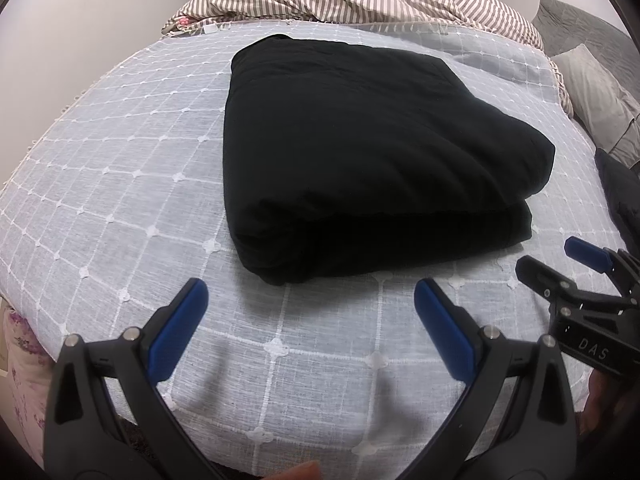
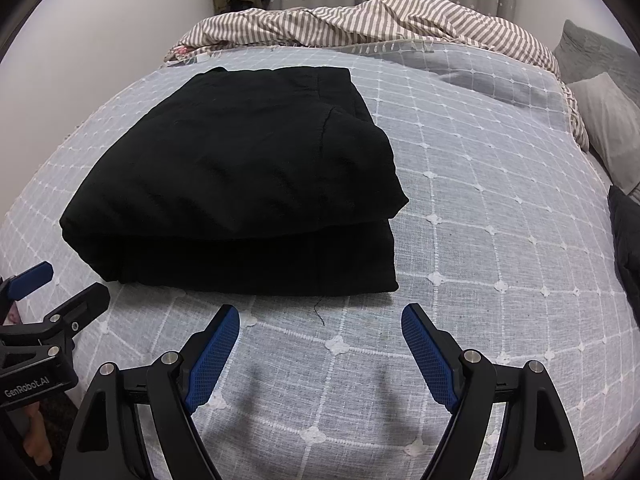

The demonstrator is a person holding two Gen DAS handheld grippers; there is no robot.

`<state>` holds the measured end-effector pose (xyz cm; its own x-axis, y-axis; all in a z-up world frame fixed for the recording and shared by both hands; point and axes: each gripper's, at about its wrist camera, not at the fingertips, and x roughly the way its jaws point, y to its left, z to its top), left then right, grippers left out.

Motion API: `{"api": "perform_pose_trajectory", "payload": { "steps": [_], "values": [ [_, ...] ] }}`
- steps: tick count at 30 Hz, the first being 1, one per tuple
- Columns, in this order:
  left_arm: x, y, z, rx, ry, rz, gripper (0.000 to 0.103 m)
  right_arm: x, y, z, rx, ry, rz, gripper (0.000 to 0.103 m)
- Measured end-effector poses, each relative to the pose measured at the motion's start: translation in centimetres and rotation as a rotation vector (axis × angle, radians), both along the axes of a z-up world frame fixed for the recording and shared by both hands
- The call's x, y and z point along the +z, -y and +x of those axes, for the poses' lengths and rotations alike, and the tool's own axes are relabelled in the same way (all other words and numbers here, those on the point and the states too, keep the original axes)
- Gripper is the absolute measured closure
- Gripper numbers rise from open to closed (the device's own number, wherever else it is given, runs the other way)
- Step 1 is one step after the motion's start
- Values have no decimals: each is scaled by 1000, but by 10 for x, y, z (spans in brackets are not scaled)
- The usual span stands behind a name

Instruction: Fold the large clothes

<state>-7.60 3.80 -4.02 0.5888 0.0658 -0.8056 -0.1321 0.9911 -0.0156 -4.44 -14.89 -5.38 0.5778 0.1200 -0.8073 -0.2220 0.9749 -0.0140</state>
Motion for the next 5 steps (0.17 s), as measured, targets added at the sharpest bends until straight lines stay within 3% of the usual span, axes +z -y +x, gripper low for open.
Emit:
{"api": "perform_pose_trajectory", "payload": {
  "steps": [5],
  "values": [
    [1,0,0,-21,1,-6,1,0,-2,1,3,-3,-2,19]
  ]
}}
